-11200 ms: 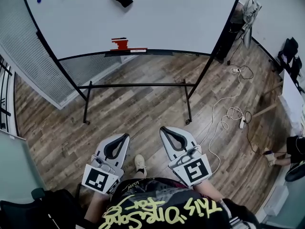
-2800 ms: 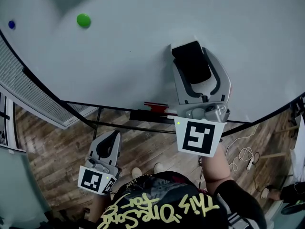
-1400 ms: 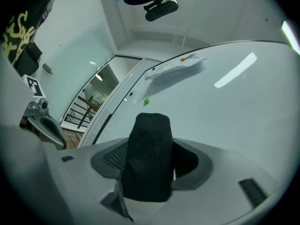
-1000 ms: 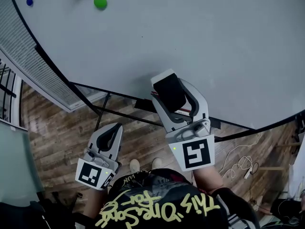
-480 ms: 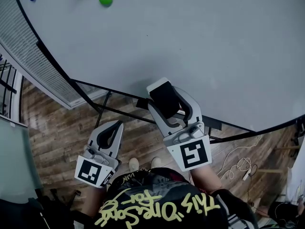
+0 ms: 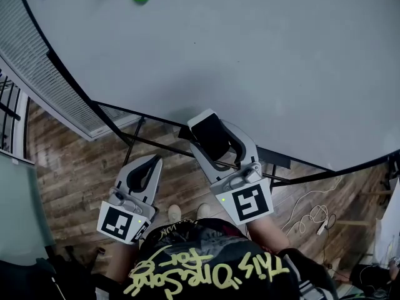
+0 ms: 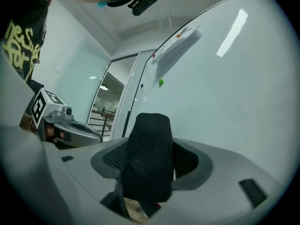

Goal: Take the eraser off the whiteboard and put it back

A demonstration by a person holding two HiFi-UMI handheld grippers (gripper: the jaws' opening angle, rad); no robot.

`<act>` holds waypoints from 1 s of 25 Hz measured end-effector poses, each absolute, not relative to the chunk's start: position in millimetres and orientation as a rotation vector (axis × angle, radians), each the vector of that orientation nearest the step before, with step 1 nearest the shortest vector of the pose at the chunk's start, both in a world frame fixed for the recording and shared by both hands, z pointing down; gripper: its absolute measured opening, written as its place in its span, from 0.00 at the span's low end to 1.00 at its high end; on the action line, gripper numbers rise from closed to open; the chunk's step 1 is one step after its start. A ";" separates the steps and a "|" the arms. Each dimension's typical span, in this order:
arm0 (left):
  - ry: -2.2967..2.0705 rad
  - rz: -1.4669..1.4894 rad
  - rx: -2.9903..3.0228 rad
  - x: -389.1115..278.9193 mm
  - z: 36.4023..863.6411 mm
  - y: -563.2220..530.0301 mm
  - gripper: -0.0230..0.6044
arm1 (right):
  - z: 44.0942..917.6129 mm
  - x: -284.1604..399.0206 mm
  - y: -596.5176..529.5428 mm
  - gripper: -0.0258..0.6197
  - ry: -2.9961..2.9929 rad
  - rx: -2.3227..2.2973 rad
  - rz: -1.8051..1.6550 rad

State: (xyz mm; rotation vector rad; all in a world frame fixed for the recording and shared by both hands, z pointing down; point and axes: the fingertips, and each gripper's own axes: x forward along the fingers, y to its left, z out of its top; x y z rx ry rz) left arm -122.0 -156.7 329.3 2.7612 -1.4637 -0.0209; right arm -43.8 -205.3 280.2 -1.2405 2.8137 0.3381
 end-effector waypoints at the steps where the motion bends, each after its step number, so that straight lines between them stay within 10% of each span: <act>1: -1.462 -0.020 2.763 -121.7 329.1 -156.1 0.05 | 280.9 -44.3 -203.8 0.45 2.814 -1.236 0.337; 25: -1.420 -0.037 2.789 -115.2 330.7 -159.8 0.05 | 261.5 -38.3 -207.8 0.45 2.763 -1.314 0.399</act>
